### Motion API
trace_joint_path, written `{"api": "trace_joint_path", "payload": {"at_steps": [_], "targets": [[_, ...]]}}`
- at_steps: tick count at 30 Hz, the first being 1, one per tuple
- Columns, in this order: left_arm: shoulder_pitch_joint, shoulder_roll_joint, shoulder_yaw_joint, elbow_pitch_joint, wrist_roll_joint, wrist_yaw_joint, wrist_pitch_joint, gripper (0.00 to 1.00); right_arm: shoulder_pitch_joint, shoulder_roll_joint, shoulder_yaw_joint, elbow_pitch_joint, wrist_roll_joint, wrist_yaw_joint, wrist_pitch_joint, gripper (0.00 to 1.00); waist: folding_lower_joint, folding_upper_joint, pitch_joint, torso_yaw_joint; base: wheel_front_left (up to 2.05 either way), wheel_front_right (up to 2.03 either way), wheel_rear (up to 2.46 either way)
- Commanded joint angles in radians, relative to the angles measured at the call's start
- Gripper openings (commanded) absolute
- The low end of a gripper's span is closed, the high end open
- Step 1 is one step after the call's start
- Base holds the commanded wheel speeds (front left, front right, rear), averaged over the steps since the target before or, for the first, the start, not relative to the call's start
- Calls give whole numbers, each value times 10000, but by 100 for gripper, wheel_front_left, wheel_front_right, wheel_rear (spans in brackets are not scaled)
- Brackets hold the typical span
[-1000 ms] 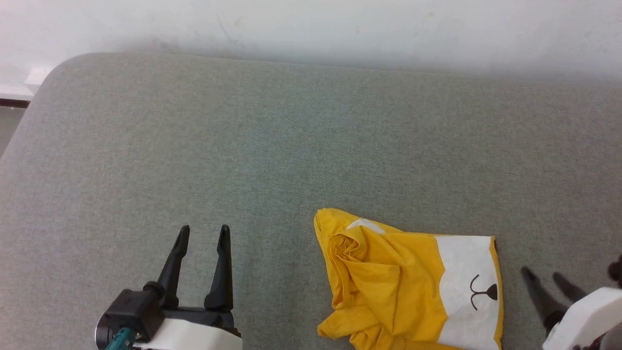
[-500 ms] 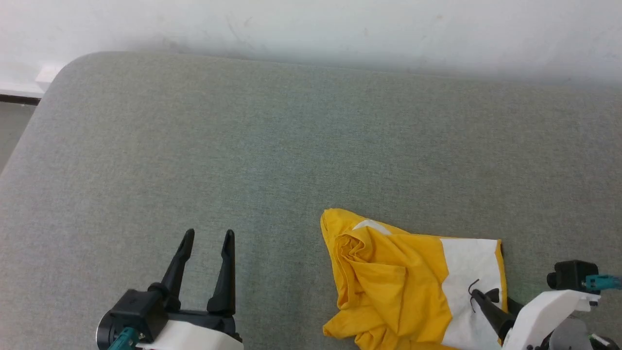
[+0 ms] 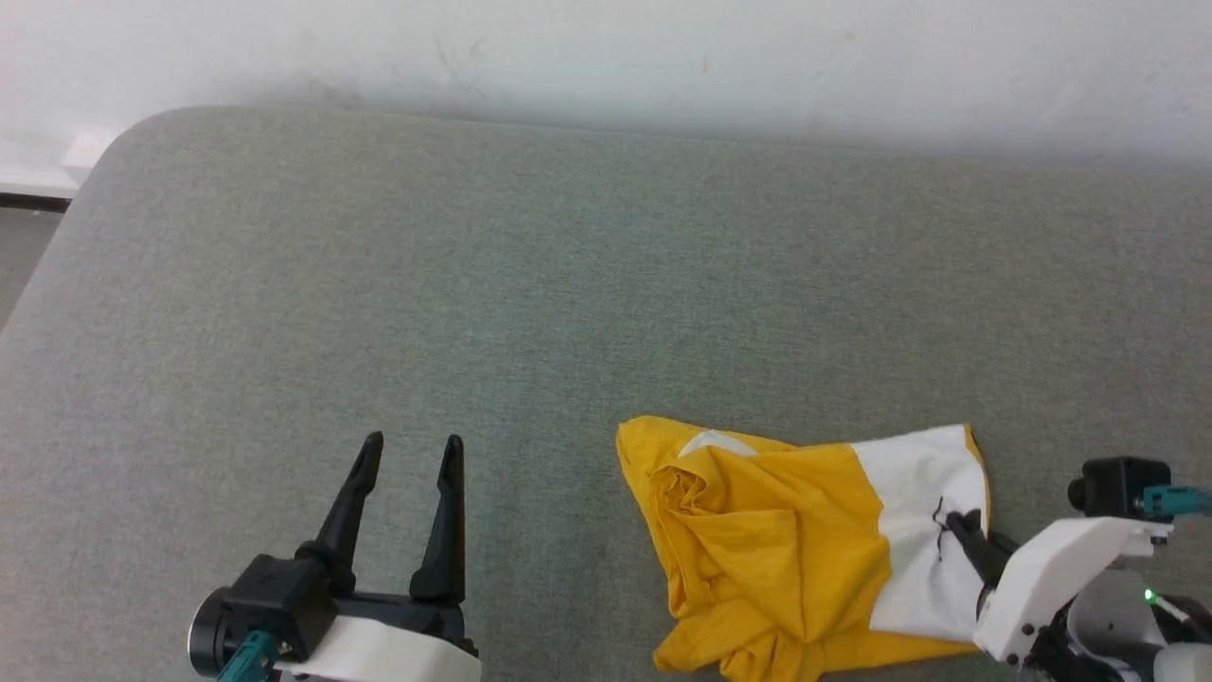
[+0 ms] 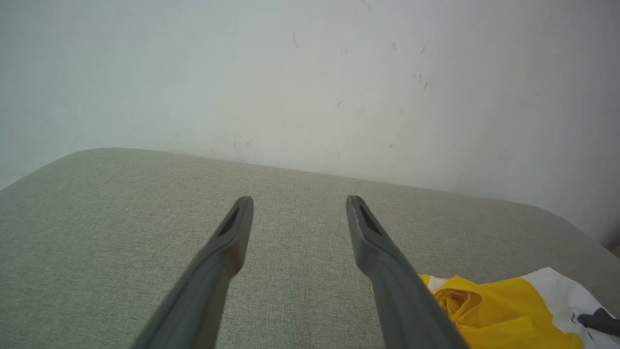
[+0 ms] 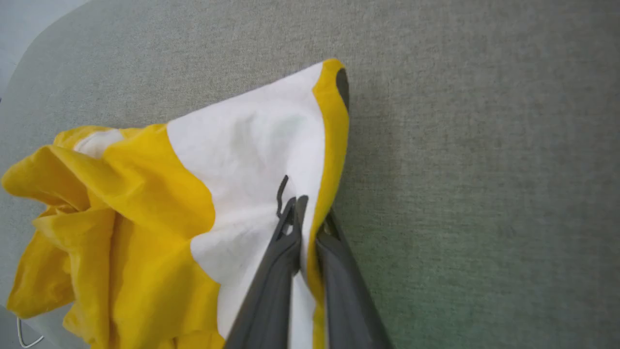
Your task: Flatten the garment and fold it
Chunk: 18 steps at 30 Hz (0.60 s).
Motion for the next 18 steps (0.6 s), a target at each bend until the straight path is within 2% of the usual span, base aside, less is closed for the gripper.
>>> {"api": "trace_joint_path", "payload": {"at_steps": [1, 6, 18], "targets": [[-158, 29, 1, -65, 151, 80, -37, 100, -327, -14, 23, -120, -141, -9, -10, 0, 0, -2, -49, -183, 0, 0, 0], [-270, 101, 64, -114, 243, 163, -51, 100, -946, -408, 198, -138, -477, -9, 194, 0, 0, -2, -66, -578, 0, 0, 0], [-460, 382, 127, -311, 409, 287, 200, 100, -2922, -2466, 1167, 86, -962, -9, 818, 0, 0, -2, 343, -2054, 0, 0, 0]]}}
